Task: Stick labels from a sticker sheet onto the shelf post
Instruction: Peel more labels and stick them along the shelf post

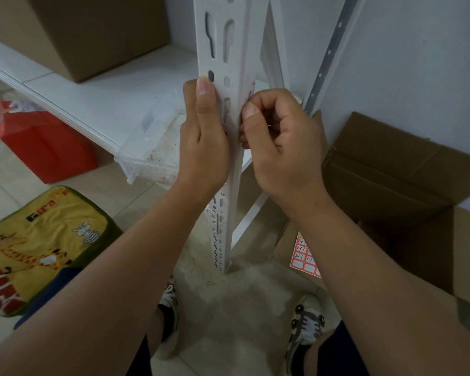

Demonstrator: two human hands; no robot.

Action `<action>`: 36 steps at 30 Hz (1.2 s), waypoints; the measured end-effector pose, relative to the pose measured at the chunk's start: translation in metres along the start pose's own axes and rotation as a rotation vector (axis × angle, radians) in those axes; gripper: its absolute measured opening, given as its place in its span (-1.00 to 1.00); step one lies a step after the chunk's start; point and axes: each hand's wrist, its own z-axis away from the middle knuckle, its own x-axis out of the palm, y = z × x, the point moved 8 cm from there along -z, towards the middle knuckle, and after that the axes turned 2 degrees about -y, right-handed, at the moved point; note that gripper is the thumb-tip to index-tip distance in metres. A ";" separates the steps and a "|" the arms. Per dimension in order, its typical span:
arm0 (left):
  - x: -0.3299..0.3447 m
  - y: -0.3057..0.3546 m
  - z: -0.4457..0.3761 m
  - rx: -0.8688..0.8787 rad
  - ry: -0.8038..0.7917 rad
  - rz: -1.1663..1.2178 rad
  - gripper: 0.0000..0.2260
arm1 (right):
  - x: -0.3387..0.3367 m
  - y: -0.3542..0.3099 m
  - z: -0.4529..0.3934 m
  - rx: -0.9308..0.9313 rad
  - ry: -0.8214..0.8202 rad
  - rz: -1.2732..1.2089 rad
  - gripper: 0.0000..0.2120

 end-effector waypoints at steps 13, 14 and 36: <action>-0.001 -0.004 -0.001 -0.025 -0.022 -0.009 -0.46 | 0.000 0.006 0.001 0.089 -0.038 -0.157 -0.90; -0.001 -0.005 -0.001 -0.037 -0.030 -0.005 -0.47 | 0.000 0.006 0.002 0.095 -0.045 -0.178 -0.90; 0.000 -0.005 -0.002 -0.041 -0.085 -0.018 -0.31 | -0.001 -0.003 0.000 -0.087 0.013 0.138 -0.88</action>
